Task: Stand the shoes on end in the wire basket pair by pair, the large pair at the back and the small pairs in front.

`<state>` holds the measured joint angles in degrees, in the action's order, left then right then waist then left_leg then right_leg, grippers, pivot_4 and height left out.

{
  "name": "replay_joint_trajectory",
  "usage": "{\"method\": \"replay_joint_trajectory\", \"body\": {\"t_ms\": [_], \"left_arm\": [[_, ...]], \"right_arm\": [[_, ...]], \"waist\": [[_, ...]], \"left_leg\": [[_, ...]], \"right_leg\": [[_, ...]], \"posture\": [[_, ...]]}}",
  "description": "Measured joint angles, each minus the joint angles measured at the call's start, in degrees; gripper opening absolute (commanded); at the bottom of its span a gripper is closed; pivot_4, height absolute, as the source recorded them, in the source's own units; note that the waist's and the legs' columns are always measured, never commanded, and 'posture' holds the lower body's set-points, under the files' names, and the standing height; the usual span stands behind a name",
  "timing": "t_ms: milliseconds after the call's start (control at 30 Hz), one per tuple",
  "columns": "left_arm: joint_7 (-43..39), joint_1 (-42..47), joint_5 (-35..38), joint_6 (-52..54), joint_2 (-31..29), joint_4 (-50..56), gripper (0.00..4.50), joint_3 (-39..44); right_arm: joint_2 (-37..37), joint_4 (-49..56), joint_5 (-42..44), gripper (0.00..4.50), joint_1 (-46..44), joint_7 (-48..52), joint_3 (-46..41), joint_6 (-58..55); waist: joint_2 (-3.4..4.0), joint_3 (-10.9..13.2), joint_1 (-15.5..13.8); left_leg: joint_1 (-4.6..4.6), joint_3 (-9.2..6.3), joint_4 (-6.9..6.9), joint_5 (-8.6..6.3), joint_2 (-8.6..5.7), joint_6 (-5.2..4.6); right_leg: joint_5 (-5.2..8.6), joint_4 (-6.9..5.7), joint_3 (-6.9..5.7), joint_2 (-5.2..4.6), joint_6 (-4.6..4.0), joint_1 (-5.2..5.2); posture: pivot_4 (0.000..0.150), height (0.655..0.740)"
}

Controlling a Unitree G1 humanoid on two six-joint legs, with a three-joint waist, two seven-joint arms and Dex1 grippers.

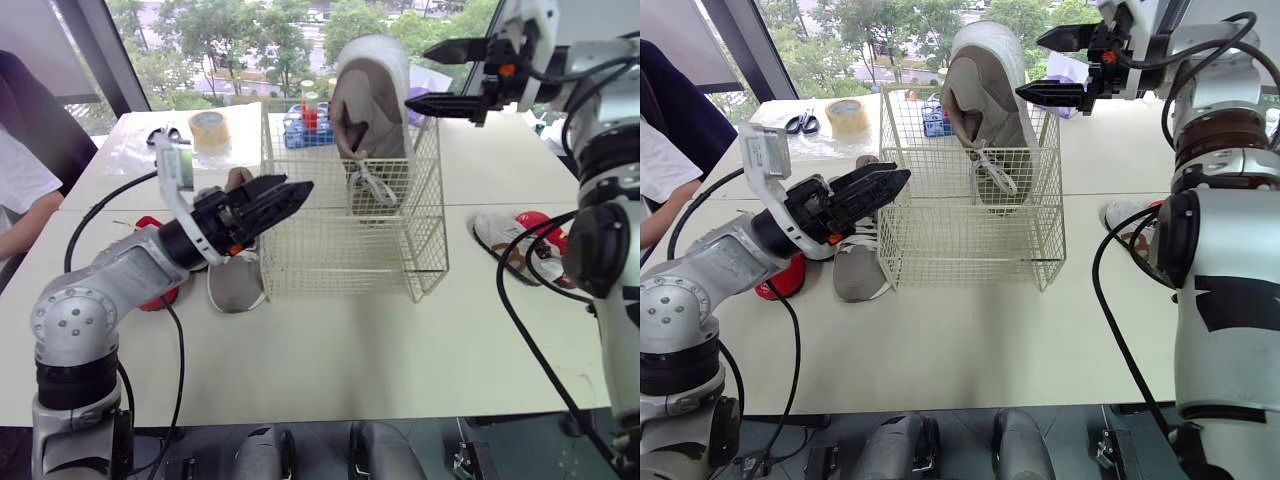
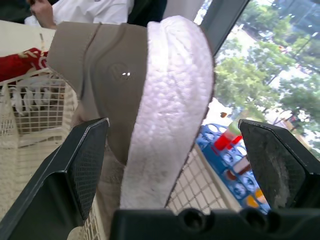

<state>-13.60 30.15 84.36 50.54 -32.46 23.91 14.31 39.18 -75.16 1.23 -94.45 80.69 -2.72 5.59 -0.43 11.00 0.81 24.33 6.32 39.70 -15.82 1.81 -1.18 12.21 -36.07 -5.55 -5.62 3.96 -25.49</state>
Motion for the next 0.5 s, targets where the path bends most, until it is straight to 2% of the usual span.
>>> {"method": "replay_joint_trajectory", "body": {"t_ms": [133,233,400,500], "left_arm": [[0.03,-0.03,-0.13,-0.13,-0.88,0.75,4.50,0.02],[0.13,-0.02,-0.57,-0.19,-2.64,0.96,4.50,0.20],[-1.10,-0.02,-3.36,-0.21,-8.61,0.90,4.50,1.91],[-2.46,0.25,-8.44,-0.42,-13.99,-0.62,4.50,3.15]], "right_arm": [[0.92,1.39,0.47,4.47,0.01,0.46,-1.27,0.03],[0.78,8.28,2.39,4.47,2.18,0.59,-2.33,-1.23],[-3.65,35.16,8.65,4.47,16.37,-5.92,-4.25,-11.53],[-5.34,55.79,14.70,4.47,27.11,-12.49,-5.50,-22.99]], "waist": [[0.00,0.00,0.04],[0.00,0.00,0.09],[0.02,0.00,0.05],[0.04,0.01,-0.45]], "left_leg": [[-0.01,0.00,0.00,0.00,0.01,0.00],[-0.03,-0.02,0.00,0.01,0.03,0.02],[-0.12,-0.06,-0.01,0.07,0.04,0.12],[-0.09,-0.15,-0.08,0.11,0.03,0.18]], "right_leg": [[0.00,0.00,0.00,0.00,0.00,0.00],[0.00,-0.03,0.00,0.02,0.00,0.01],[0.00,-0.13,-0.02,0.02,0.00,0.05],[0.00,-0.12,-0.10,0.02,0.00,0.03]], "posture": [[0.150,0.7400],[0.150,0.7400],[0.150,0.7400],[0.150,0.7400]]}}
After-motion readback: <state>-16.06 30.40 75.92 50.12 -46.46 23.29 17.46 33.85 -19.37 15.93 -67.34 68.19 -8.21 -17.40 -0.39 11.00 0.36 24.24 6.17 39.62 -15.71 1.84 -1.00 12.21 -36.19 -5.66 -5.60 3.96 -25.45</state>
